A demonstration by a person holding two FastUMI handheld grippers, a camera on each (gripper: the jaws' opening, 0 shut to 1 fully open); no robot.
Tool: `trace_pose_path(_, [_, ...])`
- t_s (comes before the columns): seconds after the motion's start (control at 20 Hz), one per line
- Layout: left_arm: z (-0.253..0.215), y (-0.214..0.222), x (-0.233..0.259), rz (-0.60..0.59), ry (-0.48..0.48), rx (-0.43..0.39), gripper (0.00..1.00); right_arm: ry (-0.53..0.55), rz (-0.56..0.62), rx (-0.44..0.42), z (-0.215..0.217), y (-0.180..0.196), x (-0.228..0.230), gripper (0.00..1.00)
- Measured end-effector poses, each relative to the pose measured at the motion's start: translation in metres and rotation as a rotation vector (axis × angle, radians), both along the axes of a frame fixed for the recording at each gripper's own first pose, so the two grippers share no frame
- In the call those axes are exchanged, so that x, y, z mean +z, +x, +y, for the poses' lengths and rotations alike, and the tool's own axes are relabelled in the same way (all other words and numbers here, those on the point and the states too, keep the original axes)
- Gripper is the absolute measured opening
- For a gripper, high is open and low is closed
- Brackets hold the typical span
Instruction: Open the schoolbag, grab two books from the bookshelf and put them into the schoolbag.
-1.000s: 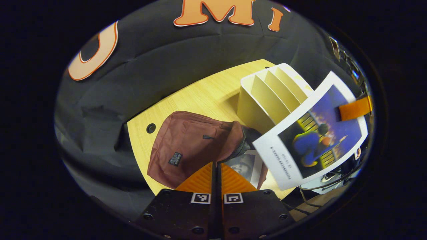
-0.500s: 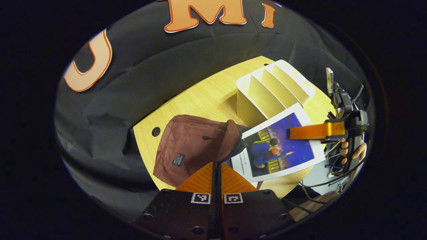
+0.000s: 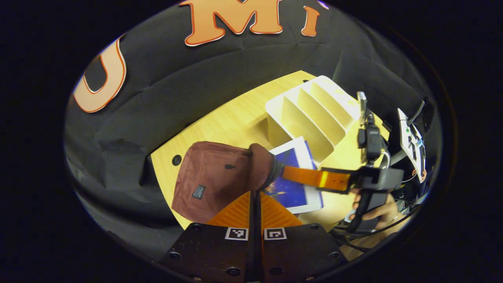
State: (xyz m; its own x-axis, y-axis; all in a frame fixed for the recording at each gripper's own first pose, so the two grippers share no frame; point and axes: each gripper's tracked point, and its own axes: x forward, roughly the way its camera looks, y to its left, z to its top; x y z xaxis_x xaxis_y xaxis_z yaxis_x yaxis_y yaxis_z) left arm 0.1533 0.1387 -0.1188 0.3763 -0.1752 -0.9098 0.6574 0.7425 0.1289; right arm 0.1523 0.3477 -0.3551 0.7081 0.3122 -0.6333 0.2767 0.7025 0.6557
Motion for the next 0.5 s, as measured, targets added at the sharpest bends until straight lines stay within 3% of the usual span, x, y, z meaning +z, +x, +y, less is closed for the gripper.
trace_pose_path(0.3, [-0.002, 0.002, 0.004, 0.002, -0.028, 0.014, 0.0, -0.061, 0.096, -0.001, 0.018, 0.01, -0.022, 0.38])
trace_pose_path(0.5, [0.005, 0.003, -0.001, 0.026, -0.05, 0.051, 0.0, -0.21, 0.215, 0.028, 0.012, 0.002, -0.04, 0.52])
